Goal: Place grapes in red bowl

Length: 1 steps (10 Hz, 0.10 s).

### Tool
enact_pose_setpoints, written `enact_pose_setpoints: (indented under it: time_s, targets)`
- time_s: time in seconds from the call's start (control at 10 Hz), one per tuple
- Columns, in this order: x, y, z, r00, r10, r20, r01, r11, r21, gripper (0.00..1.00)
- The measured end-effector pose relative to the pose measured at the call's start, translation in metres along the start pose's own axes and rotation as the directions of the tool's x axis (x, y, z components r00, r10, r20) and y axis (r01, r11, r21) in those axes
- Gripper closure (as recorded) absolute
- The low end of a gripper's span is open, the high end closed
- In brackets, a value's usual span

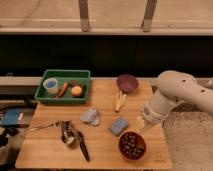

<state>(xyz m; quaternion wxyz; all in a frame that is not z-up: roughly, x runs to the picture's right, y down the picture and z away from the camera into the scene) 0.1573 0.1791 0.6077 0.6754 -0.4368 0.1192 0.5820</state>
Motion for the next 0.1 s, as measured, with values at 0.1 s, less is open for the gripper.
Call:
enact_pose_setpoints:
  time_s: [0.1]
  targets:
    - [-0.0002,0.0001,0.0,1.0,-0.001,0.0,0.001,1.0,0.0,0.96]
